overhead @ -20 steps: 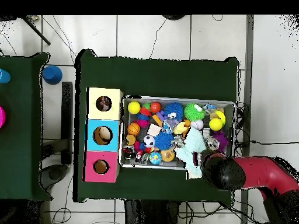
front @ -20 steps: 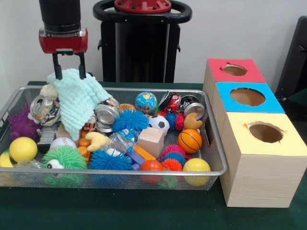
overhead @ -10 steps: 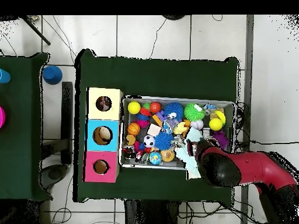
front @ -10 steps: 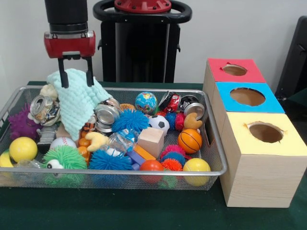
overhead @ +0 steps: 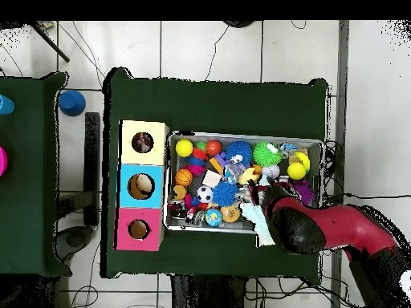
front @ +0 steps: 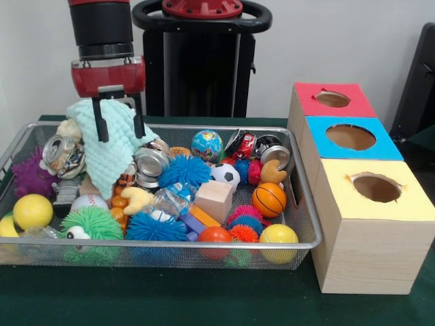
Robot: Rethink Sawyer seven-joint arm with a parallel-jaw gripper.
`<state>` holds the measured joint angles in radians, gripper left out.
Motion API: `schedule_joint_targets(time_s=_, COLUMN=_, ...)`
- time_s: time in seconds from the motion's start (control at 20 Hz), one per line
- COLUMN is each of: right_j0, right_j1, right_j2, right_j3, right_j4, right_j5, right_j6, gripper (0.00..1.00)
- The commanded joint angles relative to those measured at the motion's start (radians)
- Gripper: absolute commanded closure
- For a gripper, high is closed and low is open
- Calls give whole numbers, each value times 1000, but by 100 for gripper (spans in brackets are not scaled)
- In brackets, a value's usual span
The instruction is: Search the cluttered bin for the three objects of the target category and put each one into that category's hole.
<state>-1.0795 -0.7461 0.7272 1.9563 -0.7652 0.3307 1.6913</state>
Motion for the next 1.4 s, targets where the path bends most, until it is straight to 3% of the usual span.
schedule_joint_targets(time_s=0.05, right_j0=-31, right_j1=85, right_j2=56, right_j3=-71, right_j4=-99, right_j5=-54, right_j6=-121, gripper=0)
schedule_joint_targets(time_s=1.4, right_j0=-109, right_j1=324, right_j2=73, right_j3=-142, right_j4=-258, right_j5=-147, right_j6=-75, gripper=0)
